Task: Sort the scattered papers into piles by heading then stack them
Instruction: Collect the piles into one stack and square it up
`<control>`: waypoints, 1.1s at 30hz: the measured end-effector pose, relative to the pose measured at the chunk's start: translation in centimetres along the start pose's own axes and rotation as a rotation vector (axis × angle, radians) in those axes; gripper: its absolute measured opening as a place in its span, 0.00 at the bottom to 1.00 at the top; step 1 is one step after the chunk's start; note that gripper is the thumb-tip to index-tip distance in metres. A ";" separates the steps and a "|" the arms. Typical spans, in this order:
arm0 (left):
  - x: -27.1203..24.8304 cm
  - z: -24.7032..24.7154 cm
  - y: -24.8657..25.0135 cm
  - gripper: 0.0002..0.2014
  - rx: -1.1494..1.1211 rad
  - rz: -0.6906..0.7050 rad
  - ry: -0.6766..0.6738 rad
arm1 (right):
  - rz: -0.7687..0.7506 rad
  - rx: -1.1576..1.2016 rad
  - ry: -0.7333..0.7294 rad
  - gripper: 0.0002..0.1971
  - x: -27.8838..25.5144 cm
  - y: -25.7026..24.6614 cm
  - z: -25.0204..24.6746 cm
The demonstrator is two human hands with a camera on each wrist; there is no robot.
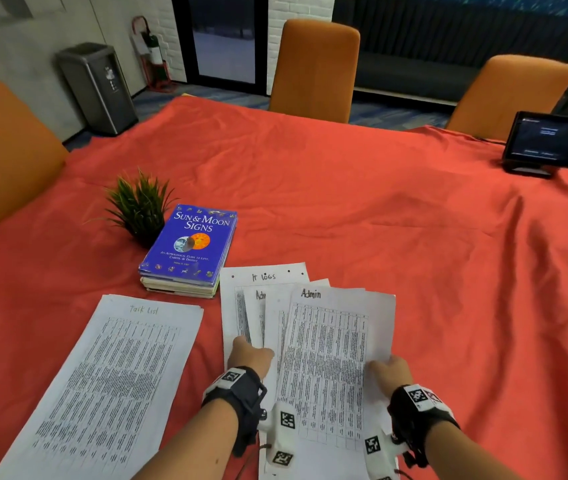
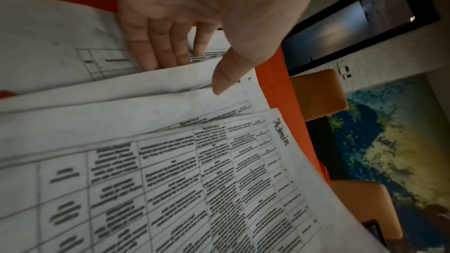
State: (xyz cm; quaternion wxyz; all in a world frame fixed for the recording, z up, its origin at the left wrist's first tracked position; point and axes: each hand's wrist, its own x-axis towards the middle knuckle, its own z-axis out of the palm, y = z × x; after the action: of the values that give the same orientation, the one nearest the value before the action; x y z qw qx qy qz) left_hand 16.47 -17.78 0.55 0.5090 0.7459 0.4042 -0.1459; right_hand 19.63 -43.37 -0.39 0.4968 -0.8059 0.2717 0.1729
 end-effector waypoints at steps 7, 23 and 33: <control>-0.9 1.2 -0.5 0.13 -0.018 0.103 -0.152 | -0.001 -0.001 -0.051 0.15 0.5 0.4 0.2; -7.3 -6.3 7.5 0.09 -0.401 0.684 0.056 | -0.684 0.442 -0.025 0.12 -6.4 -12.1 -0.6; -8.1 -5.9 5.2 0.28 -0.552 0.767 0.028 | -0.731 0.529 -0.023 0.22 -10.1 -10.7 1.8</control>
State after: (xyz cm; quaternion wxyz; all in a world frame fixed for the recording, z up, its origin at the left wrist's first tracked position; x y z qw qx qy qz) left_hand 14.14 -17.14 11.61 0.6999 0.6800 0.1302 0.1758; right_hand 18.08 -35.22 11.90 0.7172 -0.6922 -0.0014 -0.0801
